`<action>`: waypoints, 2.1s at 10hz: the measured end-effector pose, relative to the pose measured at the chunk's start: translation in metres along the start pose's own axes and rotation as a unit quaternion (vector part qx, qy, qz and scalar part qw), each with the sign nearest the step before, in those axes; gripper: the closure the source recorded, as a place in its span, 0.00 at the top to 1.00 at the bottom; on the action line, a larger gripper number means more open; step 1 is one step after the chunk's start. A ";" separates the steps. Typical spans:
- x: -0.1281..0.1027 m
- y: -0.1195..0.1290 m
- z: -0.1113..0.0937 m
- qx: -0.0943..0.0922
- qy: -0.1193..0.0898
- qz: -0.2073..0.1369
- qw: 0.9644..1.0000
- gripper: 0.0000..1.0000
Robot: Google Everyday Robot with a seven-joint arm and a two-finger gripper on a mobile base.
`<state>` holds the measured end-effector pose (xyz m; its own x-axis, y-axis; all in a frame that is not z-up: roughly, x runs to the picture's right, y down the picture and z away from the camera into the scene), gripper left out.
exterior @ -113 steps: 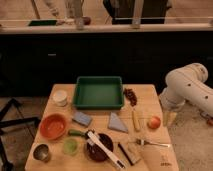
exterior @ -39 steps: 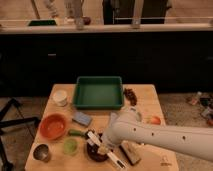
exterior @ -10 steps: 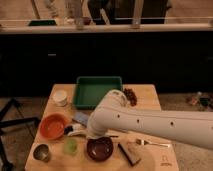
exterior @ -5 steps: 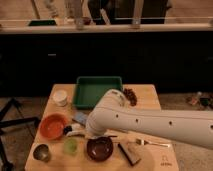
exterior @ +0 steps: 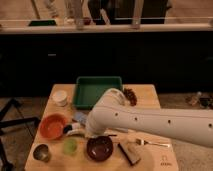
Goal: Place brush in red bowl
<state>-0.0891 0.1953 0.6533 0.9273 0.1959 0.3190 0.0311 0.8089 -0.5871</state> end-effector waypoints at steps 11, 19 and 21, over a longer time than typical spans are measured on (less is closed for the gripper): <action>-0.099 -0.056 0.057 0.005 0.022 -0.050 0.998 0.02; -0.130 -0.081 0.105 -0.014 0.022 -0.047 0.999 0.02; -0.133 -0.083 0.111 -0.017 0.023 -0.048 0.998 0.02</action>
<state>-0.2569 0.1632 0.7423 0.9356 0.0929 0.3407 0.1315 0.8037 -0.5803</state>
